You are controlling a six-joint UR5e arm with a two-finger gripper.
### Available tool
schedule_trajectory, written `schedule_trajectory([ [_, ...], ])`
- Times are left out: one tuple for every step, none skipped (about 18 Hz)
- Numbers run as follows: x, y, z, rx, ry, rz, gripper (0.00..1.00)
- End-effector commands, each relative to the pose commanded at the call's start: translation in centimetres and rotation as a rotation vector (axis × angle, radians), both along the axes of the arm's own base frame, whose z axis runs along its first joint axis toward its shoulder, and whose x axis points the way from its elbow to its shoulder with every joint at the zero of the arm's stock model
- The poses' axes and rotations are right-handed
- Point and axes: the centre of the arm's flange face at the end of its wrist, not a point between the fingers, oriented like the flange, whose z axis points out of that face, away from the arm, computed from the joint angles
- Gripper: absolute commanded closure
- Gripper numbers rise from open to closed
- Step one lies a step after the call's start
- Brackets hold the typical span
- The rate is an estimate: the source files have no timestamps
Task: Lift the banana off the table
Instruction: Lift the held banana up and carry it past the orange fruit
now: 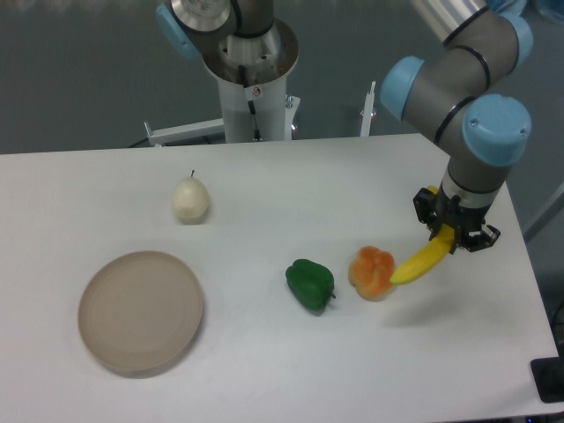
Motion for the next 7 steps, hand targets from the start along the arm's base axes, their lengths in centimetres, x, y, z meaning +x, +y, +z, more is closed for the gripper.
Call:
schedule_trajectory([
  [-0.25, 0.33, -0.23, 0.004, 0.003, -0.003, 0.93],
  [-0.42, 0.84, -0.3, 0.009, 0.01, -0.008, 0.93],
  [-0.53, 0.94, -0.02, 0.014, 0.014, -0.01, 0.93],
  [-0.56, 1.08, 0.26, 0.015, 0.019, -0.014, 0.93],
  [-0.49, 1.16, 0.32, 0.015, 0.019, -0.015, 0.93],
  [-0.52, 1.2, 0.41, 0.018, 0.021, -0.016, 0.93],
  [-0.51, 1.19, 0.39, 0.017, 0.02, -0.017, 0.93],
])
